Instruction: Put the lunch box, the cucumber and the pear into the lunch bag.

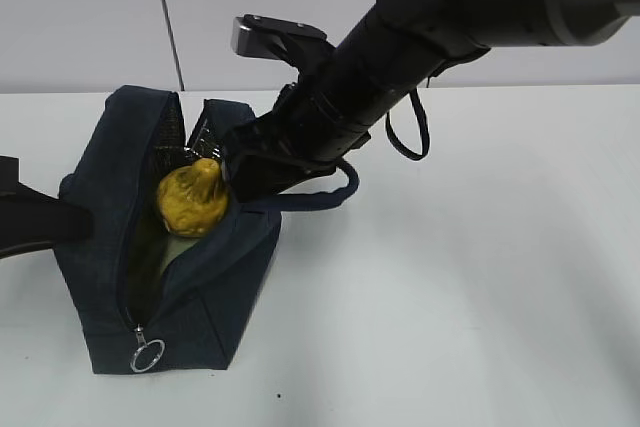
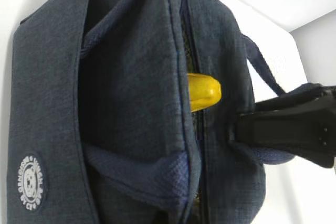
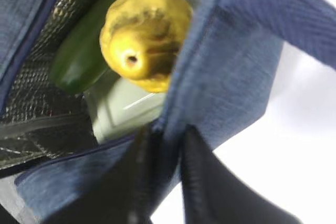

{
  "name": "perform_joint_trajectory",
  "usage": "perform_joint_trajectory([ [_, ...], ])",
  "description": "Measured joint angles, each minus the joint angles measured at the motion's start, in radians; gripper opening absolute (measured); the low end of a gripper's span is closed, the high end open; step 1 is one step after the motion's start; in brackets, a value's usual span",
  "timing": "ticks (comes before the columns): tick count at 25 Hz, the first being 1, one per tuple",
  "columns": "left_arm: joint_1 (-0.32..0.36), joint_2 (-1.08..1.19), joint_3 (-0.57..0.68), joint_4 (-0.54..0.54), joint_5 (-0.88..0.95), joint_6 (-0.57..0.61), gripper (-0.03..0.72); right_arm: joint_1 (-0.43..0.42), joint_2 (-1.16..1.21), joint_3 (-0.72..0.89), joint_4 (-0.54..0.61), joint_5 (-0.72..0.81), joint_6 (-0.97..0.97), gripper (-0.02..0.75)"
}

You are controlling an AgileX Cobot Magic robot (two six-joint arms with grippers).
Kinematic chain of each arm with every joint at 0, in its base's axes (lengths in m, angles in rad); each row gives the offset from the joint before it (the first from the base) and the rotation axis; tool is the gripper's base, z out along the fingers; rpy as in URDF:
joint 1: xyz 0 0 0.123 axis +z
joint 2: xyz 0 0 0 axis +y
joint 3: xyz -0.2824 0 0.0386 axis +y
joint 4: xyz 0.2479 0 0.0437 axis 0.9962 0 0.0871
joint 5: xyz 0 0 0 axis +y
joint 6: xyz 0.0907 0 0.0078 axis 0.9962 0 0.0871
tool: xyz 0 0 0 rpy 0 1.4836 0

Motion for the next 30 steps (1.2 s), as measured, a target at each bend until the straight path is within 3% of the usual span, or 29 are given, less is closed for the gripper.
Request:
perform_joint_trajectory([
  [2, 0.0, 0.0, 0.0, -0.001, 0.0, 0.0, 0.008, 0.0, 0.001, -0.014, -0.018, 0.023, 0.002, 0.061],
  [4, 0.0, 0.0, 0.0, -0.003, 0.0, 0.0, 0.008, 0.0, 0.002, -0.038, -0.051, 0.043, 0.002, 0.02],
  [8, 0.0, 0.0, 0.0, -0.019, 0.0, 0.0, 0.008, 0.0, 0.004, -0.094, -0.15, 0.096, 0.037, 0.008],
  [14, -0.016, 0.01, -0.035, -0.067, -0.001, 0.004, 0.008, 0.0, 0.006, -0.169, -0.411, 0.199, 0.205, 0.008],
  [24, -0.279, 0.222, -0.234, -0.085, -0.044, 0.005, 0.01, -0.002, -0.064, -0.171, -0.827, 0.38, 0.439, 0.006],
  [30, -0.33, 0.299, -0.293, -0.102, -0.052, 0.006, 0.01, -0.019, -0.062, -0.171, -0.835, 0.414, 0.457, 0.006],
])
